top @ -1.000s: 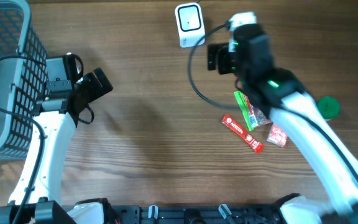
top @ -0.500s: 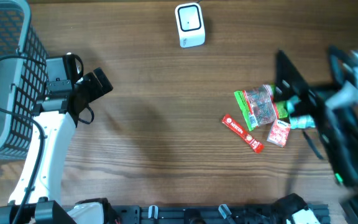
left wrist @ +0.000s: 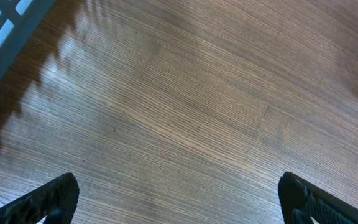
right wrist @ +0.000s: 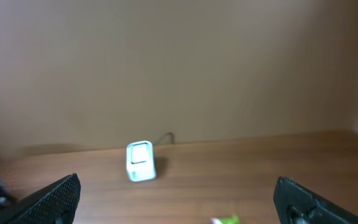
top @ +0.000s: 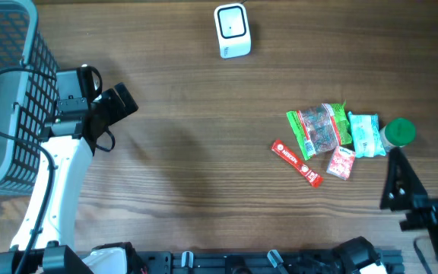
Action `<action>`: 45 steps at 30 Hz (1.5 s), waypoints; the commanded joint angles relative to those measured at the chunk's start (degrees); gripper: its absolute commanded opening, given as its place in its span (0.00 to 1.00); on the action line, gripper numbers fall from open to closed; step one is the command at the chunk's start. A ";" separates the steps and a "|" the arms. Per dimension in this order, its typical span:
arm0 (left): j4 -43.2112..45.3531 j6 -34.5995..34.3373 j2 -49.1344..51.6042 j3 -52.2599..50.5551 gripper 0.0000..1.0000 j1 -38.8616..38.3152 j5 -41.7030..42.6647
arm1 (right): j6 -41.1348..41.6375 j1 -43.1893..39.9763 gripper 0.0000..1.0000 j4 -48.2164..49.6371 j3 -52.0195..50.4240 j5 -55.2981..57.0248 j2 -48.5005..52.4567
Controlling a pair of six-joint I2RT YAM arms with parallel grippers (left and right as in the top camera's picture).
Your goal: Scan the item barcode
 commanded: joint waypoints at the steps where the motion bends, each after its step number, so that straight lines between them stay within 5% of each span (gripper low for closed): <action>1: 0.15 0.74 0.17 0.00 1.00 0.22 -0.55 | 0.39 -4.04 1.00 -0.59 -3.10 2.45 -4.48; 7: 0.15 0.76 0.17 0.00 1.00 0.22 -0.55 | 0.44 -10.23 1.00 6.62 -15.47 2.12 -11.69; 14: 0.15 0.76 0.17 0.00 1.00 0.22 -0.55 | 0.35 -17.07 1.00 25.73 -34.64 -4.96 -24.35; 23: 0.15 0.76 0.17 0.00 1.00 0.22 -0.55 | 0.26 -19.52 1.00 66.75 -58.18 -13.46 -25.62; 28: 0.15 0.76 0.17 0.00 1.00 0.22 -0.55 | 0.26 -19.52 1.00 81.61 -67.76 -14.21 -25.64; 37: 0.15 0.76 0.17 0.00 1.00 0.22 -0.55 | 0.31 -19.52 1.00 78.25 -74.51 -14.19 -25.68; 45: 0.15 0.76 0.17 0.00 1.00 0.22 -0.55 | 0.20 -19.30 1.00 57.86 -74.40 -15.56 -25.68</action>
